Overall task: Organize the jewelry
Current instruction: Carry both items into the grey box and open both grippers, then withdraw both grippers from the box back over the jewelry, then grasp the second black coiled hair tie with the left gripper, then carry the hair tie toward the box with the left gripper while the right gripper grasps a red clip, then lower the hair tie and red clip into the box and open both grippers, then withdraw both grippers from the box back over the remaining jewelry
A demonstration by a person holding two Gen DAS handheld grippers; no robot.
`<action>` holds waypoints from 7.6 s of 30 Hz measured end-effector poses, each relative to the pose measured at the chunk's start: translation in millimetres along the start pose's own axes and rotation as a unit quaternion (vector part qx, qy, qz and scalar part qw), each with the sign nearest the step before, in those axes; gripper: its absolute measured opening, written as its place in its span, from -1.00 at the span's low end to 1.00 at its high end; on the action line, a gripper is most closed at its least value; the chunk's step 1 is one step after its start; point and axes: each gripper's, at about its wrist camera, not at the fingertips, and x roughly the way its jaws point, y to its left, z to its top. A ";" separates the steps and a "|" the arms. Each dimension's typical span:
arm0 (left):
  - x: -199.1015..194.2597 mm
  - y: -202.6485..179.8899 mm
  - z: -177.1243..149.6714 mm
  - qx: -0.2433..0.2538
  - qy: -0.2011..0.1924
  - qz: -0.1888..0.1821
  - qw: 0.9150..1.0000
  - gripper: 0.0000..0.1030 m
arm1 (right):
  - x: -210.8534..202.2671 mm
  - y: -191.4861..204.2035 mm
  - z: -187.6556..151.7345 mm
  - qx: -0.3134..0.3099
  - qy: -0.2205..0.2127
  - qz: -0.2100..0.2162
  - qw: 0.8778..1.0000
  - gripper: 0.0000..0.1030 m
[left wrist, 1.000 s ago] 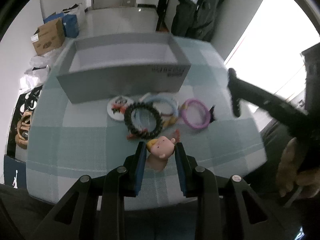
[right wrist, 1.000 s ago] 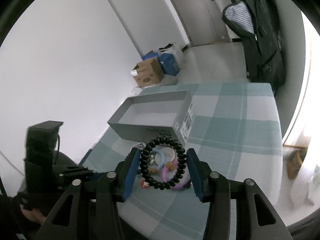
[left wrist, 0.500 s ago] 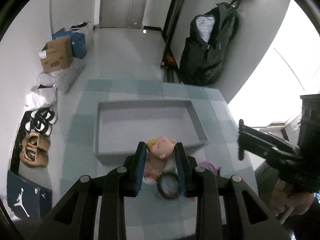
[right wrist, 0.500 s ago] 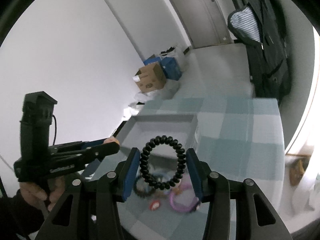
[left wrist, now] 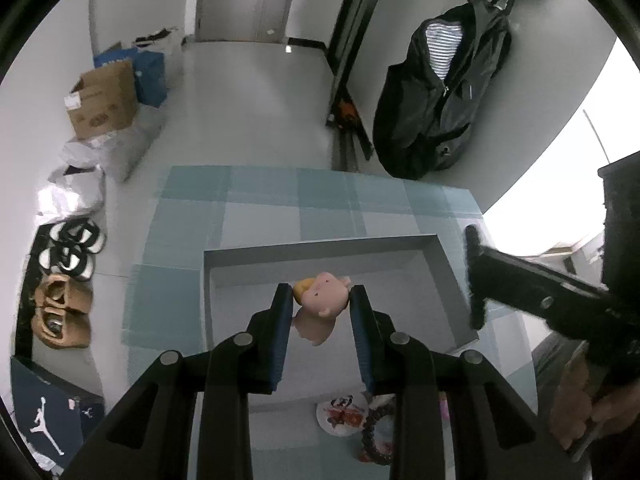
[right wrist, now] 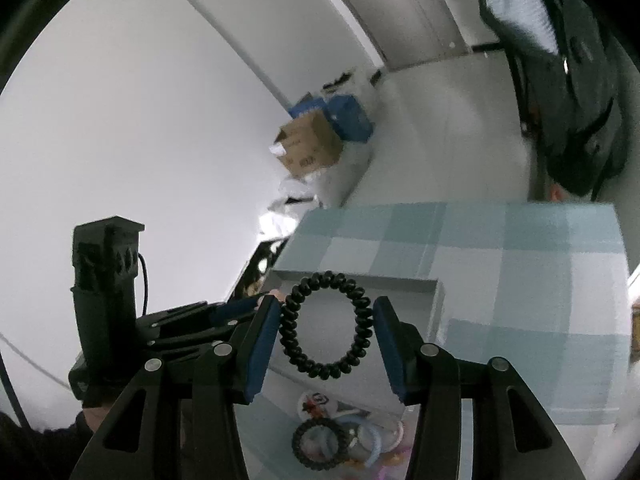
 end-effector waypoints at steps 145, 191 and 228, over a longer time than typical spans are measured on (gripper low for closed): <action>-42.1 1.5 -56.7 -0.066 -0.002 -0.064 0.996 -0.90 | 10.3 31.4 -140.5 -0.149 0.103 -0.058 0.982 -0.45; -12.9 24.7 6.8 -0.112 -0.029 -0.023 0.993 -0.90 | 22.6 23.7 8.1 -0.057 0.040 0.007 0.998 -0.44; -15.6 13.0 3.1 -0.094 -0.032 -0.036 0.994 -0.23 | 1.0 -2.0 11.9 -0.017 -0.004 -0.028 0.999 0.37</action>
